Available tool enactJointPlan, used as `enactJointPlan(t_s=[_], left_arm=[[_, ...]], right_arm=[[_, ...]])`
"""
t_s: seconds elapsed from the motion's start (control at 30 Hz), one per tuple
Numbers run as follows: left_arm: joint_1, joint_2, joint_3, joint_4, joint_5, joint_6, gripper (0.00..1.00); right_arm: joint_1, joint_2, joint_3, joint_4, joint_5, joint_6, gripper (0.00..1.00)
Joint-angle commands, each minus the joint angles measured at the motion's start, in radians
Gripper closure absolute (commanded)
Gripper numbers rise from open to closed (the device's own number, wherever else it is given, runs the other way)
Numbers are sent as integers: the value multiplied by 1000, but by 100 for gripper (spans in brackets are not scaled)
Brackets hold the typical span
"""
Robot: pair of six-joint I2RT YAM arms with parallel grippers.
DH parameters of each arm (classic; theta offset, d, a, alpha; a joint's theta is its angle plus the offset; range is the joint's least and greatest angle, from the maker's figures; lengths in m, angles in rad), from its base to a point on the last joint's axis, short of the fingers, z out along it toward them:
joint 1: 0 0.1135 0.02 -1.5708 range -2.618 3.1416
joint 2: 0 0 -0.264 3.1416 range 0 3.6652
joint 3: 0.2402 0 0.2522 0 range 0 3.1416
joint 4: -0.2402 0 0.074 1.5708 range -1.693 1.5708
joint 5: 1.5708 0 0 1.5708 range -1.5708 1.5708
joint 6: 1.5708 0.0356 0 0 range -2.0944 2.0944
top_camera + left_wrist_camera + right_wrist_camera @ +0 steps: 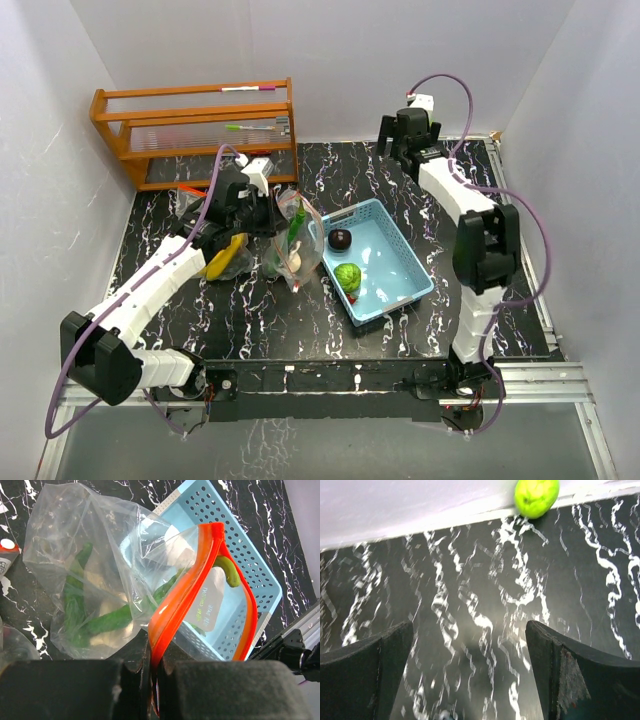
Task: Place the food in the zip-top bag and seal the zipper
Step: Pick up the fake vegetable at the center of the board.
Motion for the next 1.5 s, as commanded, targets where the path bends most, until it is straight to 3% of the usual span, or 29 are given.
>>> enactJointPlan(t_s=[0.0,0.17,0.33,0.5,0.8,1.03,1.47], left_arm=[[3,-22,-11,36,12,26,100],[3,-43,-66,98,-4,13,100],[3,-46,-93,150,-24,7,100],[3,-39,-115,197,-44,22,100],[3,-9,-127,231,-96,41,100],[3,24,-148,278,-95,35,100],[3,63,-150,306,-98,49,100]], right_arm=[[-41,170,162,156,53,-58,1],[-87,337,268,251,143,-75,2],[-139,392,245,454,119,-46,2],[-171,513,341,532,106,-87,2],[-225,708,569,527,13,-38,2],[-301,799,674,552,-113,87,1],[-331,930,776,617,-246,203,2]])
